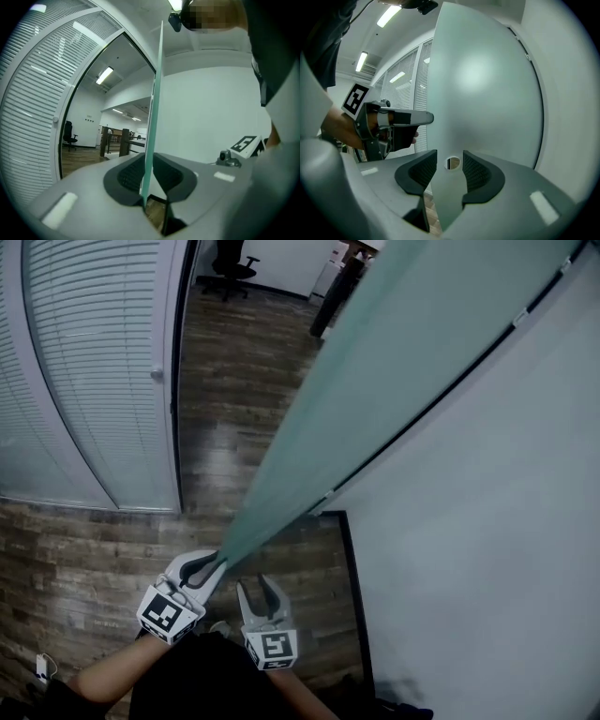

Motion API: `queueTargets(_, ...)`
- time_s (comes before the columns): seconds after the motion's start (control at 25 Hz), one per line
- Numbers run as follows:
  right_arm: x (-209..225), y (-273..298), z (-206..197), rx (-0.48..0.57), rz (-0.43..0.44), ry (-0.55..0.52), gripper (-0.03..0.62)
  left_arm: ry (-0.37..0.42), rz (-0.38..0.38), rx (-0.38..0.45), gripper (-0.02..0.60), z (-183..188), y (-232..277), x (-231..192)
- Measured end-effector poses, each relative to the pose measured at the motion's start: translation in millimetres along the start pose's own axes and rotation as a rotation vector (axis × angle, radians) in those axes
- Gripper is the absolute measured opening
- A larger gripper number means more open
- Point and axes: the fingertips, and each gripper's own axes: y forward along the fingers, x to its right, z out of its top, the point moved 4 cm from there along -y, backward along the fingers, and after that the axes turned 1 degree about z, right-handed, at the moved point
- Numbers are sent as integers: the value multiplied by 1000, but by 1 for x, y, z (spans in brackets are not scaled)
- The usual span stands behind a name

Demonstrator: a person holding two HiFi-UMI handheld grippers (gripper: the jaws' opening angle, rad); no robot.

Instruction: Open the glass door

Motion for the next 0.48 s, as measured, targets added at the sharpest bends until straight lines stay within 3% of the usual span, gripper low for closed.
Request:
queueTargets(0.32,-12,-38,-7,20,-205,41,156,57,-149,-30,55,-6,4,50)
queueTargets(0.48,-25,-65,-17,10,-333,83,156,33,-233,-37,63,-10,3,73)
